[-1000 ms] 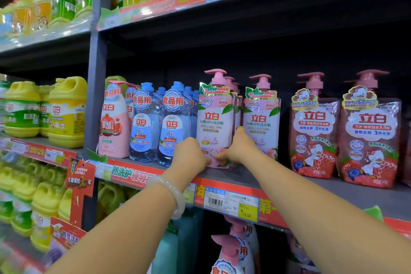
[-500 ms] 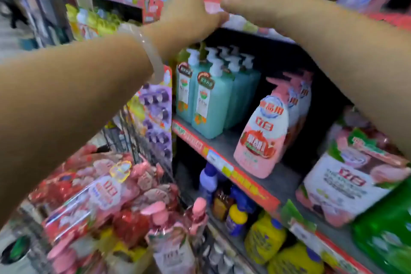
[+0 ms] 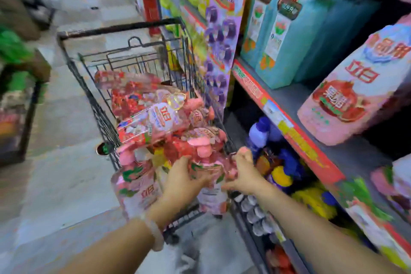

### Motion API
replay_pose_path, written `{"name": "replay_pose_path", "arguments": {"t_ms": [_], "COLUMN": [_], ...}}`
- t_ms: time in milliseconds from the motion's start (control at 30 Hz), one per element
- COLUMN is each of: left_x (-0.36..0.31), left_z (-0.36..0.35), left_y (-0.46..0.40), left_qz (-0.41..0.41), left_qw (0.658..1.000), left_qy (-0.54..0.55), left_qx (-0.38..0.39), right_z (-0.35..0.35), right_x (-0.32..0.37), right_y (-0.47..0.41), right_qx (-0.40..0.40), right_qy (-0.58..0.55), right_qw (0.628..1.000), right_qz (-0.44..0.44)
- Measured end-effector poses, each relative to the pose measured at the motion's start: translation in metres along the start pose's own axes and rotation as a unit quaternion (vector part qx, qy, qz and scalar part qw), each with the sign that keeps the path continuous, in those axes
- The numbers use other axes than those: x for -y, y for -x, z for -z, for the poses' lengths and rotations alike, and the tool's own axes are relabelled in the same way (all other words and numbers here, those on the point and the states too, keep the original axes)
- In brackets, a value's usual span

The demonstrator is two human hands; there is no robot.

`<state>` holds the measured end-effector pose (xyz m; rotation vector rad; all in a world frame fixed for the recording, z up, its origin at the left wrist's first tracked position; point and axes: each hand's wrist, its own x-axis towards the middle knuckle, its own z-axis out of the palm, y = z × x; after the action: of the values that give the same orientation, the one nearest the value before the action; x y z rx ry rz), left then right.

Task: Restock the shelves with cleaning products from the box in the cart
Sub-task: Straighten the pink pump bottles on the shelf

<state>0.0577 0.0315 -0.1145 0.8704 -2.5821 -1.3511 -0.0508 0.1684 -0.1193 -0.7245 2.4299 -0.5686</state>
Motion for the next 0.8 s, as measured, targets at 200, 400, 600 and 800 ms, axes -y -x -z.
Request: {"name": "replay_pose_path", "arguments": {"t_ms": [200,400,600,800], "left_x": [0.041,0.056,0.060,0.041], "left_z": [-0.038,-0.059,-0.065,-0.044], "left_y": [-0.012,-0.007,-0.008,-0.001], "left_qz": [0.072,0.030,0.034,0.047], "left_qw": [0.995,0.991,0.989,0.982], "left_qy": [0.068,0.129,0.137,0.173], "left_qx": [-0.010,0.003,-0.030,-0.064], "right_z": [-0.035,-0.059,-0.056,-0.035], "right_x": [-0.014,-0.026,-0.023,-0.004], "right_y": [-0.006,-0.007,-0.010,-0.010], "right_qx": [-0.133,-0.128,-0.117,-0.090], "right_qy": [-0.040,-0.023,-0.063,-0.132], "right_qw": [0.990,0.990,0.990,0.985], "right_qz": [0.015,0.052,0.055,0.065]}}
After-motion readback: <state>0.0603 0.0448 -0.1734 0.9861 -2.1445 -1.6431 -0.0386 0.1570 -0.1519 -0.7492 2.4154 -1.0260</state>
